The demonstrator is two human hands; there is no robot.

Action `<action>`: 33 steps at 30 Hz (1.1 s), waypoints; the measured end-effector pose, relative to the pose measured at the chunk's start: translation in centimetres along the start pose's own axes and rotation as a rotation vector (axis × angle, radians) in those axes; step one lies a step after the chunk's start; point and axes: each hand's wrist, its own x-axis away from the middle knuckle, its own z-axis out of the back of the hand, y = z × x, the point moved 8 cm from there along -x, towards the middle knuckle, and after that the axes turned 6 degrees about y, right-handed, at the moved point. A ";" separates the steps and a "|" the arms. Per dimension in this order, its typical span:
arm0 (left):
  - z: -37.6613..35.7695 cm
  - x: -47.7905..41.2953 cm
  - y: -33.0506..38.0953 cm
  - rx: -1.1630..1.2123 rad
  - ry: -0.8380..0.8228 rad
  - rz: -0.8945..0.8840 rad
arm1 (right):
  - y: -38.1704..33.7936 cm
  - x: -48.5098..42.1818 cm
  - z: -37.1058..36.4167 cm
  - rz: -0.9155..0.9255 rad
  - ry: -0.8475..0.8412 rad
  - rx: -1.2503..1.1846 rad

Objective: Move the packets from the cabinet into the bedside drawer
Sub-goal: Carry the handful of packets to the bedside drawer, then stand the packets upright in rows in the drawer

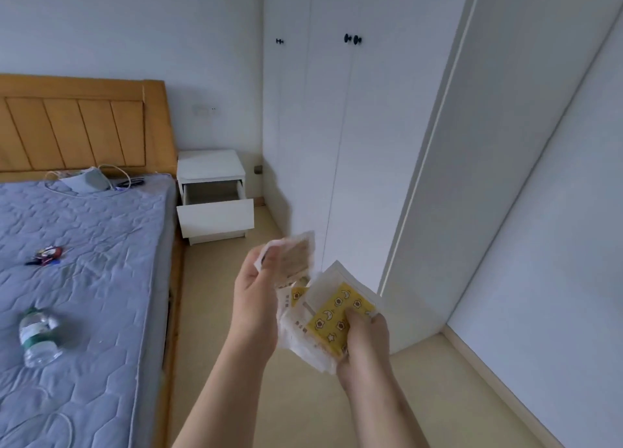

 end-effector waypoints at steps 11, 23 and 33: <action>2.4 -22.7 0.4 -0.539 -0.018 -0.276 | -0.8 -12.2 -24.1 0.023 -0.281 0.034; 6.5 -46.9 0.9 -0.293 0.056 0.097 | 0.7 -24.7 -43.3 -0.012 -0.398 0.109; 8.8 -65.3 3.4 -0.118 0.226 0.084 | 1.8 -36.7 -65.0 -0.014 -0.770 0.490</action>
